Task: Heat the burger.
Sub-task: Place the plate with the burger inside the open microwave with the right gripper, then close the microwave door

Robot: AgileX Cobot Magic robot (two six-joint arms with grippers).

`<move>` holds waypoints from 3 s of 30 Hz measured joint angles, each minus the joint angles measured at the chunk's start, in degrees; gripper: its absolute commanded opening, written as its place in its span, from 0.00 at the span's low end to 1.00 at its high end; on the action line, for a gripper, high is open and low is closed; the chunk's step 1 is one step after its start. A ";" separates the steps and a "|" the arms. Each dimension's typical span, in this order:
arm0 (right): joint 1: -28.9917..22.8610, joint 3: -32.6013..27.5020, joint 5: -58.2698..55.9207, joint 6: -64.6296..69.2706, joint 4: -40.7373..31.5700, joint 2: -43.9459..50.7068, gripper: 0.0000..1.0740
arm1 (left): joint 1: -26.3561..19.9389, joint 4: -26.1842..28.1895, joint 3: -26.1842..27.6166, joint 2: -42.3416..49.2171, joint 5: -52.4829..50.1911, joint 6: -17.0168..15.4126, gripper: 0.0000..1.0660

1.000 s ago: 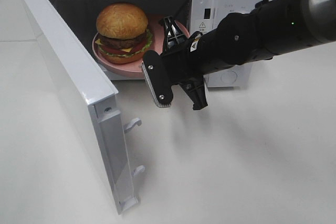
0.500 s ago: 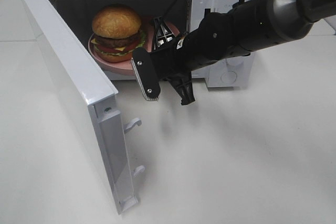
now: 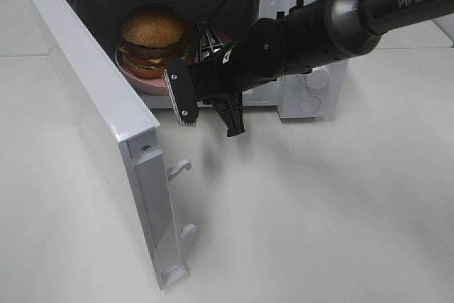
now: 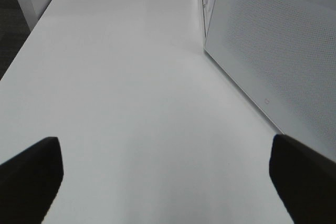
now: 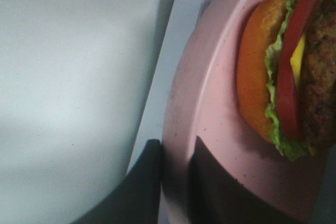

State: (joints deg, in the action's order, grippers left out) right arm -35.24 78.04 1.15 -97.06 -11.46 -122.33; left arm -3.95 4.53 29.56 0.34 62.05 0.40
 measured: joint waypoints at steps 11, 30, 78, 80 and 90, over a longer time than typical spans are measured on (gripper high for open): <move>1.83 6.25 -1.43 2.64 1.43 -3.27 0.03 | 0.00 0.00 0.00 0.00 0.00 0.00 0.94; 1.95 6.88 -1.15 5.67 3.09 -3.90 0.20 | 0.00 0.00 0.00 0.00 0.00 0.00 0.94; 0.86 -15.36 0.52 16.73 4.35 15.07 0.71 | 0.00 0.00 0.00 0.00 0.00 0.00 0.94; 0.86 -16.04 0.52 16.96 4.35 15.93 0.71 | 0.00 0.00 0.00 0.00 0.00 0.00 0.94; 0.86 -22.69 0.52 25.44 4.35 24.12 0.71 | 0.00 0.00 0.00 0.00 0.00 0.00 0.94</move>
State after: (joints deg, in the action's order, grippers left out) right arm -34.38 55.35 1.66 -71.62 -7.10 -98.20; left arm -3.95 4.53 29.56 0.34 62.05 0.40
